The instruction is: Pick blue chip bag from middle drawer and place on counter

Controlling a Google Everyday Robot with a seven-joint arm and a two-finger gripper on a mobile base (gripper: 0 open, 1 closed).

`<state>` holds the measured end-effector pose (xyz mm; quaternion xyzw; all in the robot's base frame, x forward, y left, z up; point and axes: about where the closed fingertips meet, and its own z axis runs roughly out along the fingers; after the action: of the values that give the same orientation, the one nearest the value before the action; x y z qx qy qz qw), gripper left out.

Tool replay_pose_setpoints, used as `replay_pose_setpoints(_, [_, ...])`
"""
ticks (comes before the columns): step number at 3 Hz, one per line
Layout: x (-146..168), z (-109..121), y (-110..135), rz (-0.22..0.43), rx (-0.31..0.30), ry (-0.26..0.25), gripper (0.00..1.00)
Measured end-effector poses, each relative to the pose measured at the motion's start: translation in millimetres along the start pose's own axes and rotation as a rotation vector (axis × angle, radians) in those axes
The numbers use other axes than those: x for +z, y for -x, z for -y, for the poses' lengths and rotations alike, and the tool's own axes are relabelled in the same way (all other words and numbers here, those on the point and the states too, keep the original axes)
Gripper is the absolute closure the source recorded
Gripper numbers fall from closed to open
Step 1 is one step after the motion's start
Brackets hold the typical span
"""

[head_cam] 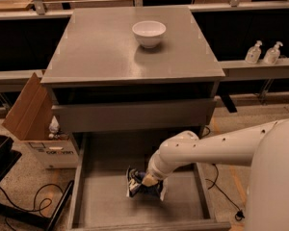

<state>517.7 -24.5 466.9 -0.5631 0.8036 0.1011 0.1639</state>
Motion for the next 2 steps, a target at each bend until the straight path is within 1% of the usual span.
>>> replay_pose_setpoints(1, [-34, 22, 15, 0.007, -0.031, -0.054, 1.00])
replay_pose_setpoints(2, [-116, 39, 51, 0.063, -0.085, -0.075, 1.00])
